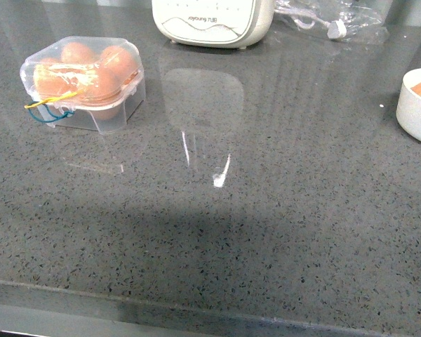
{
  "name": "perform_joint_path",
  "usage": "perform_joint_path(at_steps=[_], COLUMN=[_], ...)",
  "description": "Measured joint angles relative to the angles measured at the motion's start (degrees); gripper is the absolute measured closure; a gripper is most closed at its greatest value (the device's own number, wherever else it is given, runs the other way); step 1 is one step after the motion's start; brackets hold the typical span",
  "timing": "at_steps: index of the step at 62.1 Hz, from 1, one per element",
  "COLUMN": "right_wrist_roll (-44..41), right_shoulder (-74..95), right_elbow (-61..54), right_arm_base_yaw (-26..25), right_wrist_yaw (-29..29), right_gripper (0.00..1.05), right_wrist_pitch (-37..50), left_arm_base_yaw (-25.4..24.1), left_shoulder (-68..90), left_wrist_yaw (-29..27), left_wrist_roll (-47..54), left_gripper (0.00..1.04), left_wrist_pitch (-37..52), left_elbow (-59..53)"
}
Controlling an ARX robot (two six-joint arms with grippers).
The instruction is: Put egg into box
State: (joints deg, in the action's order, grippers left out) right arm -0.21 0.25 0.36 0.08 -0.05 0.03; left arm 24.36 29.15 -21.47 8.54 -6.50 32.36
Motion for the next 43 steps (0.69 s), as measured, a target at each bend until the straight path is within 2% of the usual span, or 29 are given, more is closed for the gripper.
perform_joint_path(at_steps=[12, 14, 19, 32, 39, 43], right_wrist_roll=[0.0, -0.02, 0.0, 0.0, 0.0, 0.0], right_shoulder=[0.0, 0.0, 0.0, 0.0, 0.0, 0.0], right_elbow=[0.0, 0.0, 0.0, 0.0, 0.0, 0.0], right_arm_base_yaw=[0.0, 0.0, 0.0, 0.0, 0.0, 0.0], right_wrist_yaw=[0.0, 0.0, 0.04, 0.0, 0.02, 0.0], right_gripper=[0.07, 0.07, 0.07, 0.07, 0.07, 0.07], right_wrist_pitch=[0.0, 0.0, 0.0, 0.0, 0.0, 0.0], left_arm_base_yaw=[1.07, 0.81, -1.27, -9.55, -13.7, -15.56], left_shoulder=[-5.2, -7.19, -10.8, -16.55, -19.23, -20.22], left_wrist_yaw=[-2.89, -3.23, -0.15, 7.39, 11.34, 13.42], left_wrist_roll=[-2.84, -4.55, -6.32, -7.87, -8.24, -8.41], left_gripper=[0.09, 0.15, 0.28, 0.64, 0.89, 0.99], left_wrist_pitch=[-3.23, -0.98, 0.98, 2.86, 3.76, 4.07], left_elbow=[-3.21, -5.16, -9.05, -16.48, -20.11, -21.29])
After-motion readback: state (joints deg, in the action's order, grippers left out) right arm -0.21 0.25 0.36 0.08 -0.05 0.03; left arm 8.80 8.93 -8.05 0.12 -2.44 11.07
